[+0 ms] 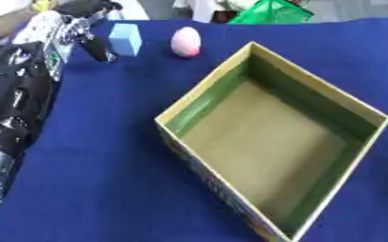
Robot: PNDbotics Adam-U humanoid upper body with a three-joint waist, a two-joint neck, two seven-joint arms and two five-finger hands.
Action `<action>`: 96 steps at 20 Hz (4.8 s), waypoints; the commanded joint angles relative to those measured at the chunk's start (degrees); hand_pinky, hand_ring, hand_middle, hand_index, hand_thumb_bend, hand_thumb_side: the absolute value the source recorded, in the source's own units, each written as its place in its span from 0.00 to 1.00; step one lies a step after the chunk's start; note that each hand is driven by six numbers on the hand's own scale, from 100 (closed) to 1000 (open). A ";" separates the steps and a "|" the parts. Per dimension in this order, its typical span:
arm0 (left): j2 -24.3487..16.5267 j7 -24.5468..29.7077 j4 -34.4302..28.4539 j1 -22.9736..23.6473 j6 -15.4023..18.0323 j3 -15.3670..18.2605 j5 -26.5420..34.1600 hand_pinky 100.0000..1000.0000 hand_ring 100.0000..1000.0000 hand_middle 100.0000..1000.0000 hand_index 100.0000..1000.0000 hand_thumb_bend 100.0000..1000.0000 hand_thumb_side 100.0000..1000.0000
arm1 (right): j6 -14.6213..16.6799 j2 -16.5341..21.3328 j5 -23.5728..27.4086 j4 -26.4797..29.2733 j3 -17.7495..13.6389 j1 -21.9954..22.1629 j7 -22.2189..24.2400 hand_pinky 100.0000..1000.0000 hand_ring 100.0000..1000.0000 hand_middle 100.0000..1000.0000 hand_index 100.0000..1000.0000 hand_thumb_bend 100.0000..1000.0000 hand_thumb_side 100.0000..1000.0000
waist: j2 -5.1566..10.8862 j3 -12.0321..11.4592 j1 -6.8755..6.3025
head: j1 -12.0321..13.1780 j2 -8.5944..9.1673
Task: Pick up objects on the table and place them in the box.
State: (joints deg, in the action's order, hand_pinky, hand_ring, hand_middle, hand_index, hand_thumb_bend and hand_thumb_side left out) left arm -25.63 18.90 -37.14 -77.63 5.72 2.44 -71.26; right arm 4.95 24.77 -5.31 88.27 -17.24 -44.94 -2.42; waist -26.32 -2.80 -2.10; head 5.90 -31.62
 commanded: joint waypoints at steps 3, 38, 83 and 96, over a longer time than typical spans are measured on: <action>-1.32 0.10 -0.37 -1.57 -0.78 0.82 0.72 0.84 0.97 0.93 0.99 0.36 0.00 | 0.29 2.42 0.52 -0.05 -0.01 -1.46 0.12 0.75 0.91 0.52 0.80 0.51 1.00 | 0.76 0.14 -0.08 | 0.68 0.79; -1.20 -1.81 -0.54 -1.49 -0.30 0.54 1.69 0.54 0.62 0.65 0.78 0.09 0.00 | 0.48 2.01 0.73 -0.57 -0.44 -1.07 -0.53 0.75 0.91 0.52 0.80 0.52 1.00 | 1.54 0.74 0.12 | 2.22 0.38; 9.13 2.80 -38.87 11.96 11.38 -21.83 12.60 0.50 0.58 0.61 0.74 0.07 0.00 | -1.44 -4.08 -1.58 5.05 -0.94 4.40 -3.55 0.75 0.90 0.53 0.80 0.52 1.00 | 11.26 -4.86 3.38 | -13.26 -8.76; 17.29 3.18 -42.11 19.17 12.06 -25.32 15.06 0.48 0.54 0.56 0.73 0.01 0.00 | -2.42 -4.79 -2.15 7.40 -0.66 5.40 -3.86 0.75 0.90 0.53 0.80 0.53 1.00 | 11.19 -5.94 2.31 | -13.13 -9.37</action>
State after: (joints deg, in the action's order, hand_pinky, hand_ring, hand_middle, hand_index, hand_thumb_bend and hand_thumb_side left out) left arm -8.86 21.97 -77.84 -57.66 17.82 -22.90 -56.67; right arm 2.68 19.28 -7.01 94.25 -17.96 -38.80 -6.27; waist -16.32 -8.79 0.18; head -7.17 -40.72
